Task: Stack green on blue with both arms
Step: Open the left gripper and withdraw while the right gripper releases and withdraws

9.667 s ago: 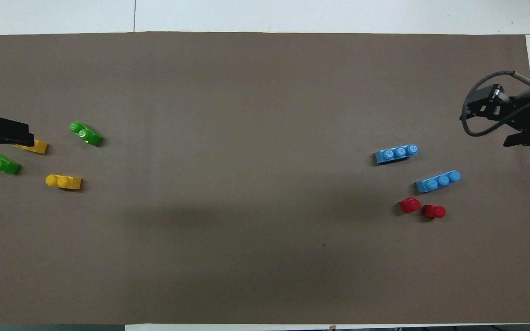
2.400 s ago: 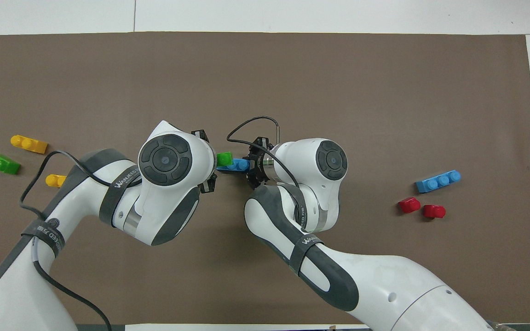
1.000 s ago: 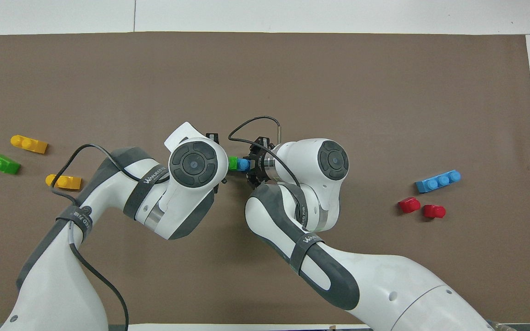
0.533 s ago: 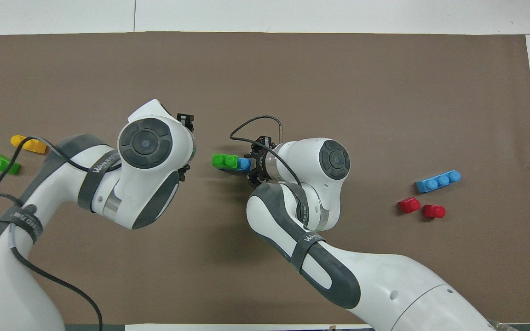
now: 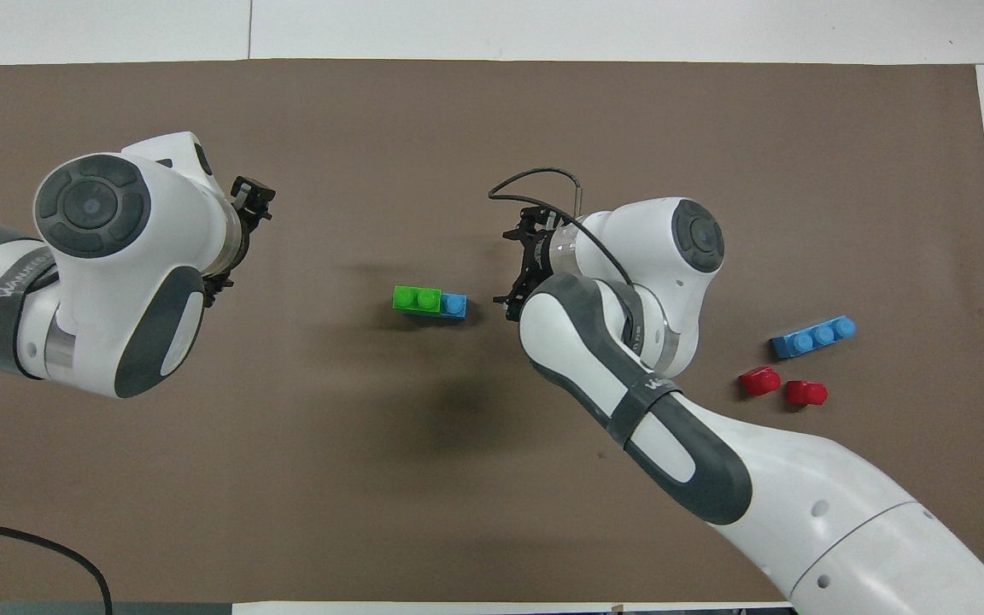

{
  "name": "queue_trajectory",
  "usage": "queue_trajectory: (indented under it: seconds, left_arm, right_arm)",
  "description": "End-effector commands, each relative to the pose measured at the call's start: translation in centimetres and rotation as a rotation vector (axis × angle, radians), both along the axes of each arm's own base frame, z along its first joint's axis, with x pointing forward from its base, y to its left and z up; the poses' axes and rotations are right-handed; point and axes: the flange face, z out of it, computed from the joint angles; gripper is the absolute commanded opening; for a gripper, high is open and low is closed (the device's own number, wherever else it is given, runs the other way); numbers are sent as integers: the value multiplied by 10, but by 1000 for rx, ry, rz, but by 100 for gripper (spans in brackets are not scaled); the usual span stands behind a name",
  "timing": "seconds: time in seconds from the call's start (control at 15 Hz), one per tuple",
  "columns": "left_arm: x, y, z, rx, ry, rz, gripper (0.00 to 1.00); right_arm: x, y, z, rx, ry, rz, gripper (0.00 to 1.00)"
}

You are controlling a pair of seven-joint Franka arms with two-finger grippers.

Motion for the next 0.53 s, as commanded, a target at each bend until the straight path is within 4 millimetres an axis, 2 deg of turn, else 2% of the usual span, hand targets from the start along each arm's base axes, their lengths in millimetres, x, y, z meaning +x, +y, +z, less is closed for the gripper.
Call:
queue_trajectory:
  seconds: [0.0,0.07,0.2,0.33,0.47]
  left_arm:
    - [5,24,15,44,38,-198,100]
    - [6,32,17,56,47,-261,100]
    - [8,51,22,78,62,-381,100]
    - [11,70,28,100,70,-498,100]
    - [15,84,38,97,80,-583,100]
  right_arm:
    - [12,-47,28,-16,-42,111,100]
    - [17,-73,33,-20,-53,162,100]
    - [22,-112,47,-37,-98,273,100]
    - [22,-156,65,-100,-127,410,100]
    - [17,-188,89,-180,-161,566,100]
